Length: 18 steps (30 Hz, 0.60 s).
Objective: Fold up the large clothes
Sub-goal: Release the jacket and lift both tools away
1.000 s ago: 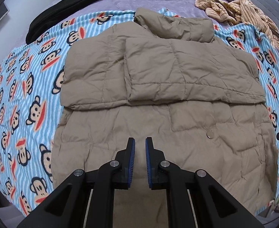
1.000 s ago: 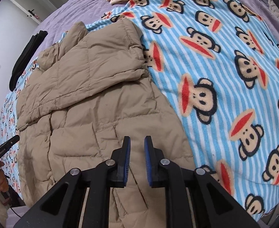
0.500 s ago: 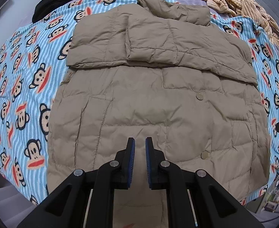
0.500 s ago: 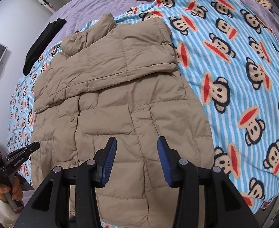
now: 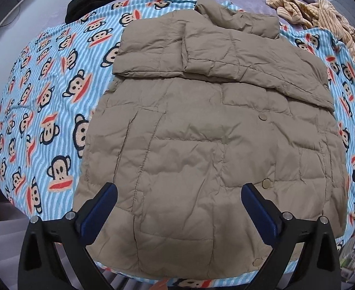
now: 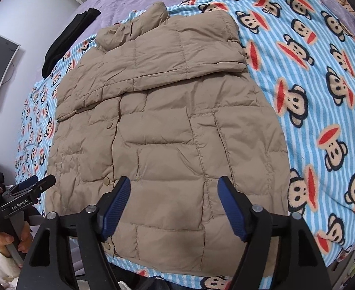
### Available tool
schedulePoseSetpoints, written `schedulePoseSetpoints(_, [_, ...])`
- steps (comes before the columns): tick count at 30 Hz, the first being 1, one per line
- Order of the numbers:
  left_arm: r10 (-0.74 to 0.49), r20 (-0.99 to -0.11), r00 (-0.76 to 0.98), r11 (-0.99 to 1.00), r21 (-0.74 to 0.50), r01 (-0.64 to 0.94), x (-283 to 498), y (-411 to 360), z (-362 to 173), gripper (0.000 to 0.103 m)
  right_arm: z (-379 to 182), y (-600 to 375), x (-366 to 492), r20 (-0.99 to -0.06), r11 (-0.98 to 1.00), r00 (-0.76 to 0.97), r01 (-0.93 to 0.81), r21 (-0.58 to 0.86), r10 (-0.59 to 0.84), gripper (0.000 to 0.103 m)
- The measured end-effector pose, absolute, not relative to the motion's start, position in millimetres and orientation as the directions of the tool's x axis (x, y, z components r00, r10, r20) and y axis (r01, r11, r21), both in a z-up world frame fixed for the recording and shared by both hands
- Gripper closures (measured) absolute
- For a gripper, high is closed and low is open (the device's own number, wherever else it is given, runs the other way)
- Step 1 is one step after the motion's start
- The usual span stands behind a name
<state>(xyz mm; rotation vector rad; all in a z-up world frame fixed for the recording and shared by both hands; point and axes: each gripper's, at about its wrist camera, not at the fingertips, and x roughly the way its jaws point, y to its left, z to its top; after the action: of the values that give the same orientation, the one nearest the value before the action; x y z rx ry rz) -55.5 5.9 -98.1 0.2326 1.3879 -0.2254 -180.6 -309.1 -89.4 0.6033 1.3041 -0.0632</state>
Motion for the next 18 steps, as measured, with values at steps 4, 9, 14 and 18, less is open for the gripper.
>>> schedulePoseSetpoints(4, [0.000, -0.985, 0.174, 0.959, 0.049, 0.279, -57.2, 15.7, -102.5, 0.001, -87.5, -306.0, -181.7, -0.908, 0.834, 0.295, 0.383, 0.398, 0.298, 0.015])
schedulePoseSetpoints(9, [0.016, -0.982, 0.188, 0.957, 0.070, 0.282, -56.6, 32.4, -108.3, 0.001, -85.3, -297.0, -187.7, -0.908, 0.826, 0.310, 0.402, 0.395, 0.283, 0.000])
schedulePoseSetpoints(14, [-0.029, -0.988, 0.153, 0.950, 0.021, 0.312, -61.0, 50.3, -122.8, 0.001, -92.5, -286.1, -197.2, -0.899, 0.773, 0.302, 0.466, 0.430, 0.318, 0.000])
schedulePoseSetpoints(18, [-0.039, -0.990, 0.136, 0.936, 0.011, 0.352, -66.8, 61.6, -122.4, 0.001, -103.7, -274.6, -210.0, -0.894, 0.733, 0.275, 0.512, 0.448, 0.355, 0.000])
